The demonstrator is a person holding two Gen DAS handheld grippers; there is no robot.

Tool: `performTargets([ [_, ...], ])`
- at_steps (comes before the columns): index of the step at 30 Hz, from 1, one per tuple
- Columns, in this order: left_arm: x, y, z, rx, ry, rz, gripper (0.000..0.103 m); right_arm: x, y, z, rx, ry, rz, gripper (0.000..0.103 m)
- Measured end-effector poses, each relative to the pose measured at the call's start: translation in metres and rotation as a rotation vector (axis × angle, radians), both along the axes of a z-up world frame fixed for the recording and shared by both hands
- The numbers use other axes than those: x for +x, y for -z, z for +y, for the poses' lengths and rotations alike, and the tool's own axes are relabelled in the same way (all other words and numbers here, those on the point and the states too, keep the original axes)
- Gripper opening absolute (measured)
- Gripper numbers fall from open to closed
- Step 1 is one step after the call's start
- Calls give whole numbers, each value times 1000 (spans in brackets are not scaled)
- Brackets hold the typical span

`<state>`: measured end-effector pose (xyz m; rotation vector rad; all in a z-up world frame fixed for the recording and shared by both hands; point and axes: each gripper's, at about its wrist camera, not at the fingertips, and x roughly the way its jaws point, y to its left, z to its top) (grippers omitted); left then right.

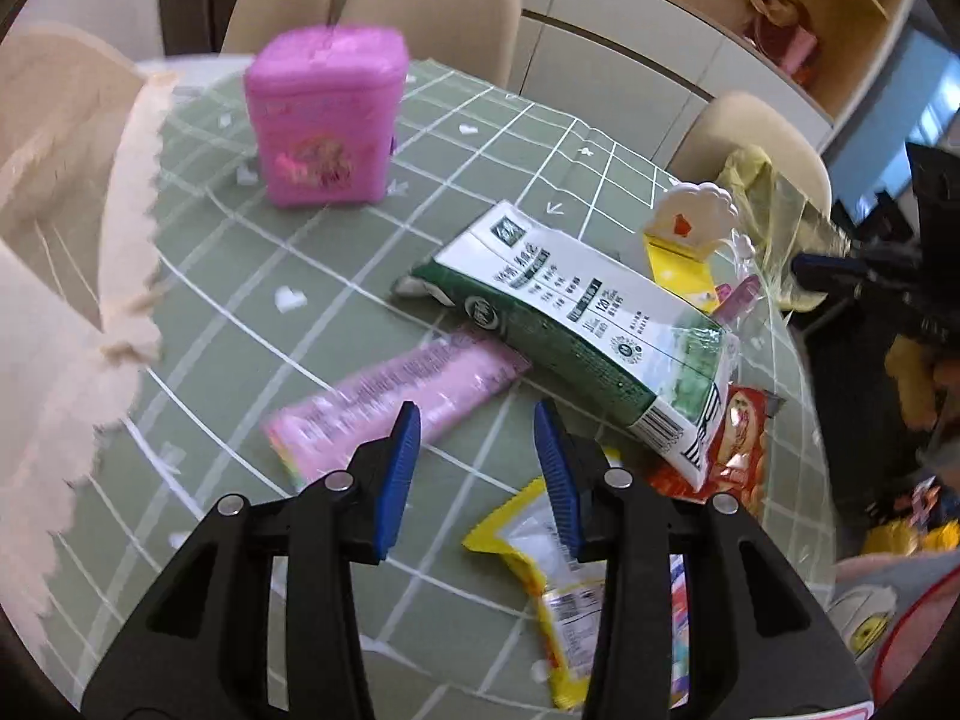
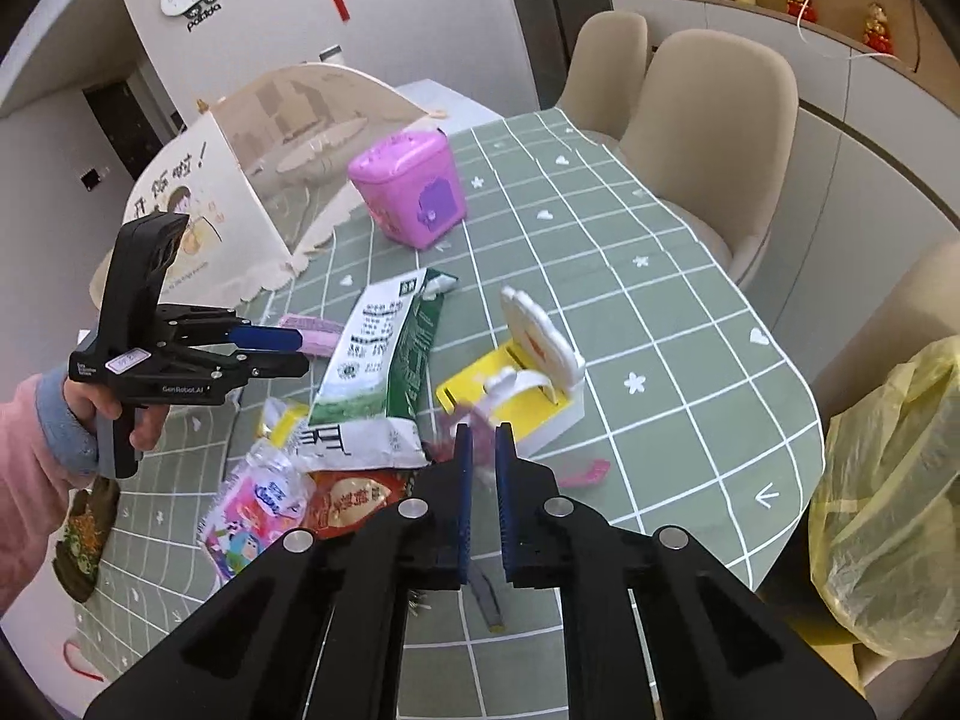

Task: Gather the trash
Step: 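Grasp the pink candy stick with the left tool while the right grasps a clear wrapper, then carry both items to the yellow trash bag and release them inside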

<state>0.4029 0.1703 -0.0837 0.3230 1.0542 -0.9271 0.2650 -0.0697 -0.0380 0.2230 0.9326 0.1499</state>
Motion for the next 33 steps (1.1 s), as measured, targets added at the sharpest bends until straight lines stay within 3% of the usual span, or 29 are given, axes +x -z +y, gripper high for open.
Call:
performTargets([
  [3,11,2,-3,57,17,-50,37,-1,-3,-2,5,-2,-9,9],
  [8,27,19,-21,139,83,-30,37,-8,-4,-3,-1,-11,-14,11],
  [9,28,25,-26,169,101,-21,37,-10,-4,-3,-19,-13,-11,13],
  [11,25,26,-29,180,118,-30,37,-14,-2,-3,-43,-44,-9,41],
  [14,16,26,-32,206,94,-31,37,-21,3,-1,-96,-103,-14,43],
  [16,4,26,-34,214,73,-50,29,-19,8,5,-145,-143,-2,43],
  [17,0,25,-33,209,47,-50,27,-19,10,7,-164,-161,-2,43],
  [18,-3,24,-29,187,-7,-21,17,-17,12,10,-180,-176,-3,43],
  [21,-8,23,-12,88,-174,87,5,-6,22,18,-230,-213,-10,43],
  [24,-16,20,4,21,-306,152,4,8,36,26,-243,-268,4,43],
  [26,-24,14,11,5,-348,146,4,19,49,31,-215,-322,74,43],
  [28,-35,2,17,8,-394,114,4,24,51,31,-177,-319,109,26],
  [30,-43,-13,25,13,-457,88,4,22,41,28,-138,-305,86,15],
  [33,-54,-41,33,27,-526,36,4,15,16,20,-85,-293,45,15],
])
